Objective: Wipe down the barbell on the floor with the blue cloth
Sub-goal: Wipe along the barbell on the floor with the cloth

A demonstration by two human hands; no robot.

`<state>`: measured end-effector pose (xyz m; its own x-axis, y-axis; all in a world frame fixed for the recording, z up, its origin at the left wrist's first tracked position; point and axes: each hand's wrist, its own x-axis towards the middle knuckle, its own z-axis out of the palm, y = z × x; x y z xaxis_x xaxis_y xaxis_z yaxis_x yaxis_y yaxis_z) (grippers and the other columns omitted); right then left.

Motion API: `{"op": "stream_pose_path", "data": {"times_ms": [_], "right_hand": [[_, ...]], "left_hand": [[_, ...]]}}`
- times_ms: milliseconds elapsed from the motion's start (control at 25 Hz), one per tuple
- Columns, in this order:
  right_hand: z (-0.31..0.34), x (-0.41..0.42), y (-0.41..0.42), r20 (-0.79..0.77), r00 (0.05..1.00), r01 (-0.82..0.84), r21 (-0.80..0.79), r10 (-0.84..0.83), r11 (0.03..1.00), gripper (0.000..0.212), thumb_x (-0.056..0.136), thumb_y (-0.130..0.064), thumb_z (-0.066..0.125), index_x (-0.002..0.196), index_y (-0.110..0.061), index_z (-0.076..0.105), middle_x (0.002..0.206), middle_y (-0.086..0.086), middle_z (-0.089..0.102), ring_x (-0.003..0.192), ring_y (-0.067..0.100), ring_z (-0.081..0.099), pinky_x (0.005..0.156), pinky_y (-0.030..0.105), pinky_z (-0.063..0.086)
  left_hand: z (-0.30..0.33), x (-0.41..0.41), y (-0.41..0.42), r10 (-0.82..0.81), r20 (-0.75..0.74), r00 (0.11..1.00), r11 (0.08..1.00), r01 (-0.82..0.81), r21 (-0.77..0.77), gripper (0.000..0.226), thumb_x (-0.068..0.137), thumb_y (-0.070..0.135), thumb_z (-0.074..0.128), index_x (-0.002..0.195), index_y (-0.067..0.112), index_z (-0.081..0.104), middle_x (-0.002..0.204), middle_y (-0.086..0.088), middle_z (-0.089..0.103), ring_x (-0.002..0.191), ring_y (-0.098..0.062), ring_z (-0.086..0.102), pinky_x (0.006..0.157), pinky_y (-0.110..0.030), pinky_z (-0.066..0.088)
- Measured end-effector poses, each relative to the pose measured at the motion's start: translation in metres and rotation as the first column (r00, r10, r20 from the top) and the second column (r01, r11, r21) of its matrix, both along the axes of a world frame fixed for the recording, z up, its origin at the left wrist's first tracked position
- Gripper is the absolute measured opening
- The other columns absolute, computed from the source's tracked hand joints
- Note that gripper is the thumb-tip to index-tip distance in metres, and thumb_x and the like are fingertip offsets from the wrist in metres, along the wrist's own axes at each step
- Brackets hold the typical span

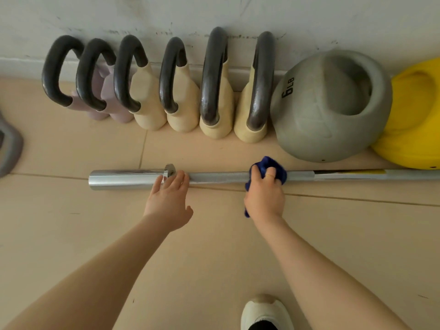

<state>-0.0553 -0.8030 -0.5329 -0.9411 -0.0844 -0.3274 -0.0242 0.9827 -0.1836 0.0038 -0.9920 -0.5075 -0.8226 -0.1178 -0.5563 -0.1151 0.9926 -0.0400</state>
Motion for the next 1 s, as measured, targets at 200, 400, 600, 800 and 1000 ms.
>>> {"op": "stream_pose_path", "data": {"times_ms": [200,400,600,800,1000], "right_hand": [[0.008,0.0,-0.028,0.029,0.917,-0.397,-0.04,0.398,0.917,0.055,0.086,-0.016,0.052,0.137,-0.014,0.031,0.129,0.015,0.038,0.108,0.032,0.048,0.078,0.038,0.046],[0.009,-0.006,-0.039,-0.017,0.974,-0.226,0.067,0.228,0.972,0.034,0.088,-0.016,0.05,0.12,-0.01,0.046,0.121,0.016,0.046,0.1,0.035,0.052,0.076,0.038,0.045],[0.017,0.011,-0.091,0.058,0.817,-0.574,-0.019,0.574,0.819,0.051,0.09,-0.019,0.048,0.138,-0.013,0.032,0.129,0.018,0.039,0.107,0.036,0.049,0.079,0.041,0.045],[0.001,-0.001,-0.056,-0.211,0.852,-0.448,0.184,0.48,0.875,0.037,0.062,-0.013,0.076,0.097,-0.011,0.064,0.091,0.017,0.06,0.07,0.036,0.057,0.063,0.037,0.048],[-0.003,0.018,-0.109,-0.112,0.832,-0.548,-0.015,0.543,0.836,0.035,0.078,-0.01,0.064,0.112,-0.004,0.057,0.108,0.022,0.056,0.086,0.041,0.057,0.078,0.043,0.047]], "left_hand": [[0.0,0.005,-0.002,0.015,-0.008,1.0,1.0,-0.015,-0.002,0.072,0.092,0.038,0.038,0.15,0.017,0.0,0.159,0.003,-0.001,0.145,-0.02,-0.011,0.117,-0.044,-0.009],[-0.003,0.0,-0.011,0.049,-0.043,0.998,0.993,-0.044,0.111,0.066,0.094,0.029,0.037,0.15,0.016,0.004,0.159,0.004,0.002,0.145,-0.017,-0.011,0.119,-0.039,-0.006],[-0.006,0.007,-0.018,0.063,-0.079,0.995,0.976,-0.045,0.212,0.064,0.094,0.02,0.037,0.15,0.017,0.005,0.158,0.004,0.006,0.146,-0.015,-0.007,0.119,-0.036,-0.001],[0.0,0.008,-0.018,0.192,-0.099,0.976,0.93,-0.149,0.336,0.064,0.096,0.016,0.037,0.149,0.01,0.002,0.158,-0.002,0.009,0.145,-0.015,-0.002,0.119,-0.033,0.003],[-0.002,0.01,-0.018,0.275,-0.074,0.958,0.881,-0.221,0.418,0.068,0.095,0.014,0.036,0.148,0.007,-0.005,0.159,-0.004,0.002,0.146,-0.013,-0.003,0.12,-0.032,0.003]]}}
